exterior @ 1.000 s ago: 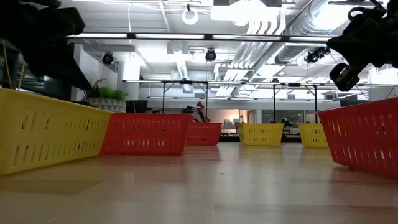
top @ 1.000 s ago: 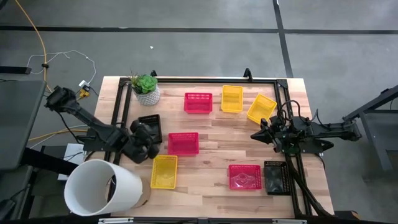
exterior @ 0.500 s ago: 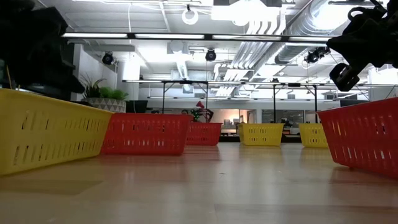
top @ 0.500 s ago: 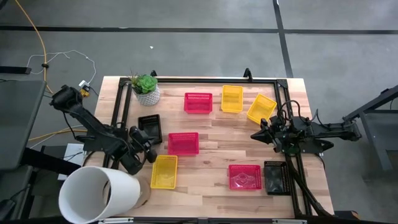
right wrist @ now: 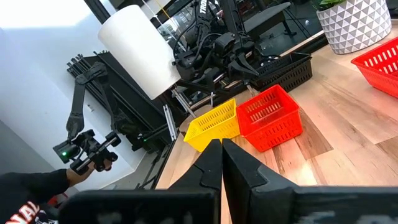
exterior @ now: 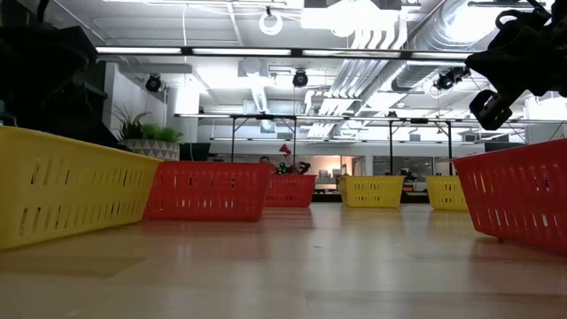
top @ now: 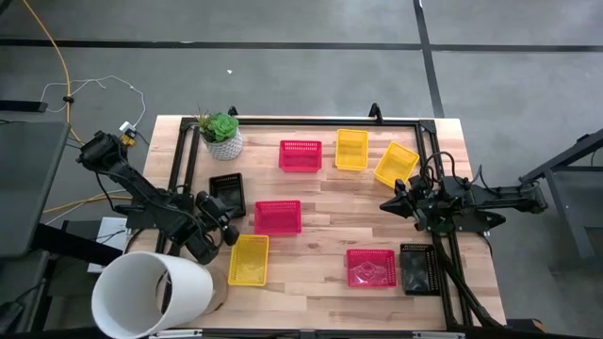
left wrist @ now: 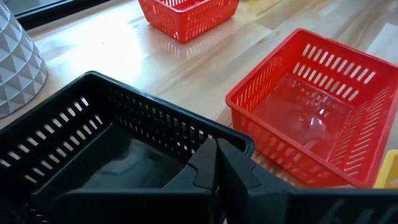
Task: Stack baskets by color
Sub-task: Stack the top black bin on top of the left black bin
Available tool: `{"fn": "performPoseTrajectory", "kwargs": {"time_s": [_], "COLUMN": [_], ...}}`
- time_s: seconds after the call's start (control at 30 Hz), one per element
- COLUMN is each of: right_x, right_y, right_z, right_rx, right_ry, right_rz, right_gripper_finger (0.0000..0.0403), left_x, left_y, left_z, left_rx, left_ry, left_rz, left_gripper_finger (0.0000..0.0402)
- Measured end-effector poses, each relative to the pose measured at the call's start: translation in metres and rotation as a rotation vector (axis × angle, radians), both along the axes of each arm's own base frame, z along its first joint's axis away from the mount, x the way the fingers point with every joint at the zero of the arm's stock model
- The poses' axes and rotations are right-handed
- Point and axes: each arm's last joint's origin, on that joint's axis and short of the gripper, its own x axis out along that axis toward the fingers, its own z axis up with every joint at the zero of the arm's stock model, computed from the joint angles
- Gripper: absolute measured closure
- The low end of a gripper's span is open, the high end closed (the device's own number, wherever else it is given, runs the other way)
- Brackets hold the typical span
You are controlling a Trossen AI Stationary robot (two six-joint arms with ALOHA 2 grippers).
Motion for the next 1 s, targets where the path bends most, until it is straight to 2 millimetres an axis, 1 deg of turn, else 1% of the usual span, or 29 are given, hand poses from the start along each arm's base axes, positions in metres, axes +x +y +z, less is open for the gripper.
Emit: {"fn": "performPoseTrajectory", "kwargs": {"time_s": [0.37, 0.47, 0.7, 1.0], "right_x": [0.000, 0.000, 0.000, 0.000], "right_y": [0.000, 0.000, 0.000, 0.000], "right_z": [0.000, 0.000, 0.000, 0.000], "right_rx": [0.000, 0.000, 0.000, 0.000], "right_ry": [0.000, 0.000, 0.000, 0.000], "right_rz": [0.000, 0.000, 0.000, 0.000], "right_gripper_finger": [0.0402, 0.0402, 0.0402, 0.0402], "left_x": [0.000, 0.001, 0.003, 0.008], "left_y": [0.000, 0.001, 0.006, 0.015], "left_z": [0.001, 0.000, -0.001, -0.004], "left_rx": [0.014, 0.011, 0.018, -0.016], "left_ry": [-0.028, 0.031, 0.084, 0.252], "left_rz": [0.013, -0.018, -0.022, -0.080], "left_gripper_finger": [0.0401, 0.0401, 0.0401, 0.0401]}}
